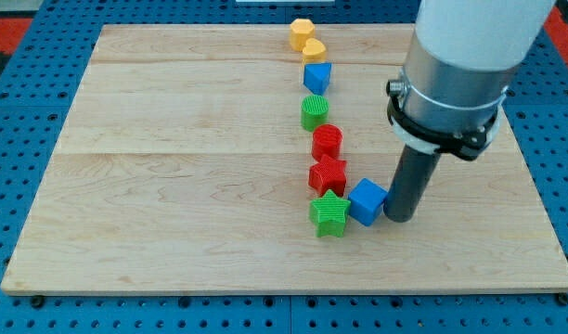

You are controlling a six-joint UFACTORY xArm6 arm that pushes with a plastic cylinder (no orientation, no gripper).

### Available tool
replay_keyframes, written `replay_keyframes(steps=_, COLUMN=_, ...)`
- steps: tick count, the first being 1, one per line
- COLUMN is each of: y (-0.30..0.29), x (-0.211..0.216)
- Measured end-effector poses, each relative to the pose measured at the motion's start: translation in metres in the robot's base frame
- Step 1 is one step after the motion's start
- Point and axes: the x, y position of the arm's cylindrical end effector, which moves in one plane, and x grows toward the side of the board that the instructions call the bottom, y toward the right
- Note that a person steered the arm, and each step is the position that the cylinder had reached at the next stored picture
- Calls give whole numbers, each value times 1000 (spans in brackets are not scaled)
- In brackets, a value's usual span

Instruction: Slide the line of blocks towards the center

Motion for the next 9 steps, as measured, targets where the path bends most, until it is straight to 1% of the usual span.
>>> replay_keyframes(steps=2, y=0, x=-43)
replay_keyframes(steps=3, y=6, x=-53)
replay_keyframes(steps=4, y=59, x=-28)
replay_keyframes(steps=5, y=75, x=38)
replay_keyframes(steps=6, y=62, x=90)
replay_keyframes(steps=7, y=-4, x=90)
replay_keyframes(steps=8, y=-84, x=90)
replay_keyframes(steps=9, y=-81, x=70)
